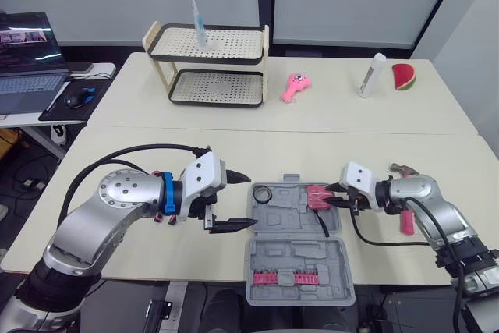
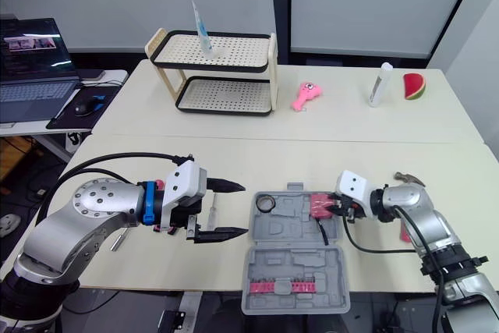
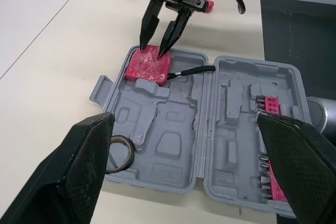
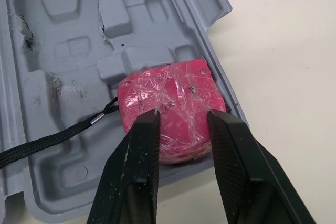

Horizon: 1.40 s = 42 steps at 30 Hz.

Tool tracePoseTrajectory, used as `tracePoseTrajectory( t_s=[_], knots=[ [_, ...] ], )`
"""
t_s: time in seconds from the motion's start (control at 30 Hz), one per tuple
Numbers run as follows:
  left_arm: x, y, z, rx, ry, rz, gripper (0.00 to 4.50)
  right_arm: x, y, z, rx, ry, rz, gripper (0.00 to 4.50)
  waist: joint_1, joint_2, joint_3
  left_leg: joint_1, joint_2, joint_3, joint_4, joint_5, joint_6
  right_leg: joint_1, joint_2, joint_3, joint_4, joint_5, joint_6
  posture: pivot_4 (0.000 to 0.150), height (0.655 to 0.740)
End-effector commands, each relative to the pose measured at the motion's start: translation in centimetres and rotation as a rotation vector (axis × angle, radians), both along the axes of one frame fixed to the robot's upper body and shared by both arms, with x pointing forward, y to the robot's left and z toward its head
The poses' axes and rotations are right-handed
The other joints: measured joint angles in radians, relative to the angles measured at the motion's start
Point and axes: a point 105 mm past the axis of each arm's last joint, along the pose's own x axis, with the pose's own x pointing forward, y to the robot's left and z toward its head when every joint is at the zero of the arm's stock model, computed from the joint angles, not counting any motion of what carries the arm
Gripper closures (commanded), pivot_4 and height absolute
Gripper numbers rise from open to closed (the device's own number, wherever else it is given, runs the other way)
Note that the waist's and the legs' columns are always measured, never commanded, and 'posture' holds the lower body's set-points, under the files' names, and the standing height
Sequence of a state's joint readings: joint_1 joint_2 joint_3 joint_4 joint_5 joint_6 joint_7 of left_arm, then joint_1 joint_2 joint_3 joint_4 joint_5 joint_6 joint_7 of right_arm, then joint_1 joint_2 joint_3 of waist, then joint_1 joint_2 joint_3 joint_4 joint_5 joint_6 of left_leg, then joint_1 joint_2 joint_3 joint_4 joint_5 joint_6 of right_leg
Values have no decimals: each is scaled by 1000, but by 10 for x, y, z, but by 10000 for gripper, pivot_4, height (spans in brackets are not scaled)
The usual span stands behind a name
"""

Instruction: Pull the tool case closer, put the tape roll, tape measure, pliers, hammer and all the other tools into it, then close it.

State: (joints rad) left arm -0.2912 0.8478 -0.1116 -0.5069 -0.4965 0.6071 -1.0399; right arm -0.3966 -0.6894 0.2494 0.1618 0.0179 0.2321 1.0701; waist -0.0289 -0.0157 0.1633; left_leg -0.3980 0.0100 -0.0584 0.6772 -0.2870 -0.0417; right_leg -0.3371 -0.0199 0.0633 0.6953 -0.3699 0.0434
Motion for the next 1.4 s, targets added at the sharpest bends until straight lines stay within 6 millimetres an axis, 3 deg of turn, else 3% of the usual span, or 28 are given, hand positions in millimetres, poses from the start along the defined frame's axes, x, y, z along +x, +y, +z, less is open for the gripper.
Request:
tracePoseTrajectory(
  t_s=[0.03,0.17,0.33,0.43,0.63,0.77,0.87,0.97,1.07,1.2,1.23,1.4],
  knots=[
    [-3,-1,8,-5,-33,-18,0,-12,-13,-31,-79,140,-33,31120,1,0,0,0,0,0,0,0,0,0,0,0,0,0,0,1500,7400],
    [-3,0,9,-3,-32,-15,0,-11,-14,-40,-107,164,-30,31120,1,-1,-1,0,0,-1,0,0,0,1,0,0,0,0,0,1500,7400],
    [-1,7,10,-13,-27,12,0,5,2,-21,-19,34,-21,31120,-2,-3,-2,2,1,-1,0,0,0,2,0,0,-1,0,0,1500,7400],
    [4,17,12,-53,-30,59,0,4,6,-11,4,-28,3,31120,-3,-3,-2,2,1,0,0,0,0,1,0,0,0,0,0,1500,7400],
    [9,50,6,-108,-44,192,0,9,14,36,121,-213,-39,31120,-3,0,0,0,2,0,-1,0,0,-2,-1,0,1,0,0,1500,7400],
    [13,83,4,-162,-67,352,0,0,9,67,139,-289,-53,31120,-2,2,1,-2,1,1,-1,0,0,-4,-2,0,1,0,0,1500,7400],
    [15,122,1,-201,-94,540,0,-15,-6,82,120,-317,-79,31120,1,1,1,-2,1,0,-2,0,0,-4,-2,0,1,0,0,1500,7400],
    [10,164,-6,-228,-111,736,0,-31,-29,85,72,-325,-111,31120,5,1,2,-2,1,-1,-2,0,0,-3,-3,0,0,0,0,1500,7400],
    [-4,206,-21,-228,-112,927,0,-45,-57,84,33,-315,-175,31120,2,1,2,-1,1,-1,-2,0,0,-2,-4,1,-1,0,0,1500,7400],
    [-31,245,-41,-231,-82,1124,0,-63,-88,80,0,-266,-239,31120,1,1,2,-1,1,-1,-2,0,0,-1,-3,1,-2,0,0,1500,7400],
    [-39,253,-48,-223,-67,1162,0,-67,-95,79,-4,-256,-259,25898,1,0,1,-1,1,-1,-2,0,0,-1,-3,1,-2,0,0,1500,7400],
    [-80,282,-80,-167,50,1283,0,-88,-125,71,-21,-168,-342,16318,1,0,1,0,1,-1,-2,0,0,1,-4,0,-4,0,0,1500,7400]
  ],
)
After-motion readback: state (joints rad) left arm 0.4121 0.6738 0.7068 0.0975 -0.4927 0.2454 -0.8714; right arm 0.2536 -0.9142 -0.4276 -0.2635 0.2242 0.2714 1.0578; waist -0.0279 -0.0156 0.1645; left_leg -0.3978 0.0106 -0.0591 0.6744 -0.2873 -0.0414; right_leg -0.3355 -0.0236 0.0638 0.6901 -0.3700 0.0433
